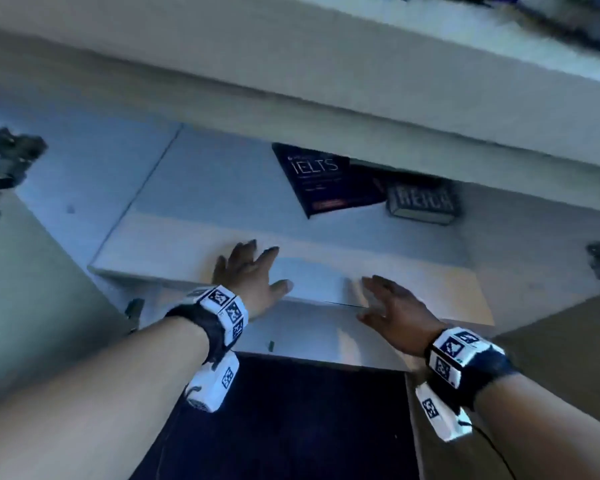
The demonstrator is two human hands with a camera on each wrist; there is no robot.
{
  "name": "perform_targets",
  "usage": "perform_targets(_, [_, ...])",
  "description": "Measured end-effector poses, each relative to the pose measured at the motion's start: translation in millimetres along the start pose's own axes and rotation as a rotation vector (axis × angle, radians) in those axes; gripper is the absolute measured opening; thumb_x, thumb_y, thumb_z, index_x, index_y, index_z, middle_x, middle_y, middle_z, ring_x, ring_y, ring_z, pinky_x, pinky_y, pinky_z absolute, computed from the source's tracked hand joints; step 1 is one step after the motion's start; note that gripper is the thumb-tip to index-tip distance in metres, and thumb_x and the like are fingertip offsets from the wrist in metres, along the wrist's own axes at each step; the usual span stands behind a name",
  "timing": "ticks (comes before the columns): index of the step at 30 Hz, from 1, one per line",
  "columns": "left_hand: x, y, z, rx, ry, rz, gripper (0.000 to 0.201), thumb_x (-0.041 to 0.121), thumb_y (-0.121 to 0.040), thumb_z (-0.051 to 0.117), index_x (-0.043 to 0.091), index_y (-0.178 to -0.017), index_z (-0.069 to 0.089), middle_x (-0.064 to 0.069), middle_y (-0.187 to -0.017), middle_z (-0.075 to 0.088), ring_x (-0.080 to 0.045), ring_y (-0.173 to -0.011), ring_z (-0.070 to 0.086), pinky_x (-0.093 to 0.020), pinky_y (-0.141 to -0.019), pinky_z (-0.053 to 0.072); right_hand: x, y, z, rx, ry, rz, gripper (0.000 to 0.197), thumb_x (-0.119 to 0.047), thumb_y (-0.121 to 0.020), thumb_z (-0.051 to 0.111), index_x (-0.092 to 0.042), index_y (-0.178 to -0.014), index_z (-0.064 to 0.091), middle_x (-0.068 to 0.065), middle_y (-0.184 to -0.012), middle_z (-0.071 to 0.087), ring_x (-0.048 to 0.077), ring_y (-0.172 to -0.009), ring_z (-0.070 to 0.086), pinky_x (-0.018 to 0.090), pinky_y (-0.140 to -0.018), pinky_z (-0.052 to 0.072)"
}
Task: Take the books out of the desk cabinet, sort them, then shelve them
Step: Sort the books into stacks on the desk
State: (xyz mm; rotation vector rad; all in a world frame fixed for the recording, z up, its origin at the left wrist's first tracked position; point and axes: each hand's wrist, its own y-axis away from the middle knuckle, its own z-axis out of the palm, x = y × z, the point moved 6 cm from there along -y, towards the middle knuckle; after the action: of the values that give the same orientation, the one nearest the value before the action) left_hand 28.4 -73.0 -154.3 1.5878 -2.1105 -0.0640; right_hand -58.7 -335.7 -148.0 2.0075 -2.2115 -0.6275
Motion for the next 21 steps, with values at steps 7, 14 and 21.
perform_targets(7, [-1.5,-35.3,37.9,0.185,-0.144,-0.043,0.088,0.088,-0.082,0.012,0.043,-0.158,0.010,-0.001,-0.171,-0.007,-0.028,-0.157,-0.009,-0.057,-0.123,-0.005,22.3,-84.2,-37.1,0.171,0.003,0.010,0.061,-0.051,-0.095,0.060,-0.026,-0.148,0.043,0.007,-0.136,0.062,0.027,-0.123,0.058,0.032,-0.097,0.044])
perform_targets(14, [-0.1,-41.5,41.6,0.244,-0.223,-0.055,0.087,0.087,-0.083,0.006,0.044,-0.158,0.002,0.001,-0.171,-0.010,-0.028,-0.157,-0.009,-0.056,-0.124,-0.002,69.3,-168.6,-125.7,0.401,0.192,0.131,0.077,-0.049,-0.092,0.064,-0.019,-0.155,0.032,0.018,-0.157,0.038,0.041,-0.141,0.041,0.049,-0.113,0.040])
perform_targets(21, [-1.5,-45.7,42.4,0.239,-0.248,-0.042,0.087,0.086,-0.083,0.005,0.044,-0.158,-0.004,0.003,-0.169,-0.019,-0.024,-0.156,-0.017,-0.052,-0.125,-0.008,75.9,-240.1,-116.5,0.134,0.275,0.114,0.092,-0.069,-0.090,0.053,-0.038,-0.163,0.006,0.007,-0.172,0.003,0.035,-0.157,0.013,0.045,-0.127,0.019])
